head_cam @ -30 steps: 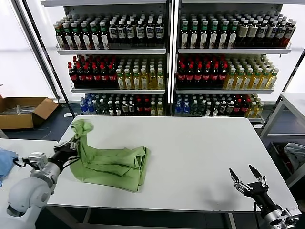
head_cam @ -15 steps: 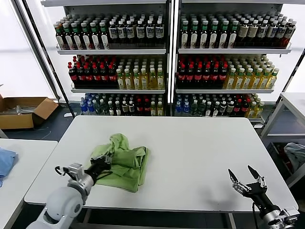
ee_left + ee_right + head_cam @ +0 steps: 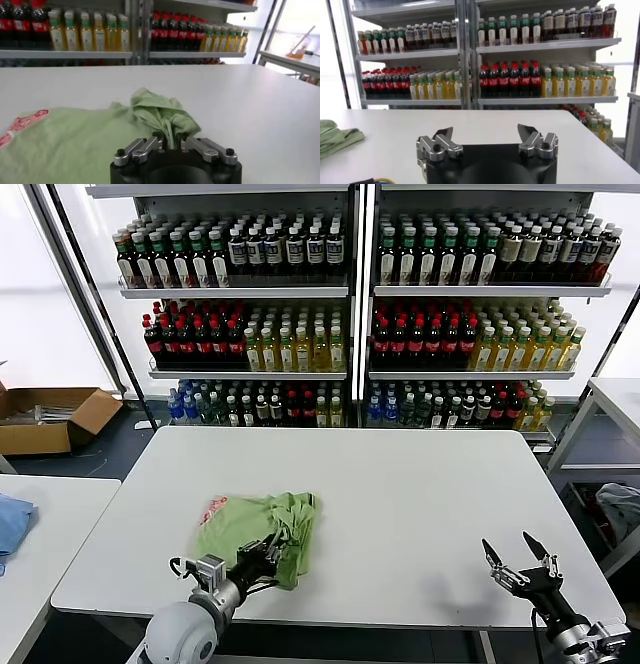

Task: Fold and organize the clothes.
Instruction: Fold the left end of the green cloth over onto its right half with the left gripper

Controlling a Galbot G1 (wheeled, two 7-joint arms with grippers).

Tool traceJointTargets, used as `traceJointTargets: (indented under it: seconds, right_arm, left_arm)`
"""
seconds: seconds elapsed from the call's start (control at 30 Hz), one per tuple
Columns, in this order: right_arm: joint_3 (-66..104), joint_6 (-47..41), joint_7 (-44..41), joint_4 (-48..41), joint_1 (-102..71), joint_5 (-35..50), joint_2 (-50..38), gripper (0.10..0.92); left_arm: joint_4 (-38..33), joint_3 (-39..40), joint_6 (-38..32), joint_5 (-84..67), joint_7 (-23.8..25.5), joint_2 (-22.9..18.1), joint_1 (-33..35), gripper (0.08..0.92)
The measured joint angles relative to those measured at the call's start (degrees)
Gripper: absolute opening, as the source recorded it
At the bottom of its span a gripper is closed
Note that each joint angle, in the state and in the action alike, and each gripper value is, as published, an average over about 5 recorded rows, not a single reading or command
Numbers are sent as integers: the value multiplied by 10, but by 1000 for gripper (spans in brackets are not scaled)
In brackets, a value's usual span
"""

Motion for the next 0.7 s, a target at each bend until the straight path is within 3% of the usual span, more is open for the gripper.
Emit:
traceJointTargets:
  seconds: [0.5,0.7]
  right_arm:
    - [4,3,0,-8,0,2,-2,823]
    - [-3,2,0,-8,4,-1,2,823]
  left_arm:
    - [-64,-8,23,-41,-1,20,27,742]
    - [-61,-39,27,-75,-2,45,9,820]
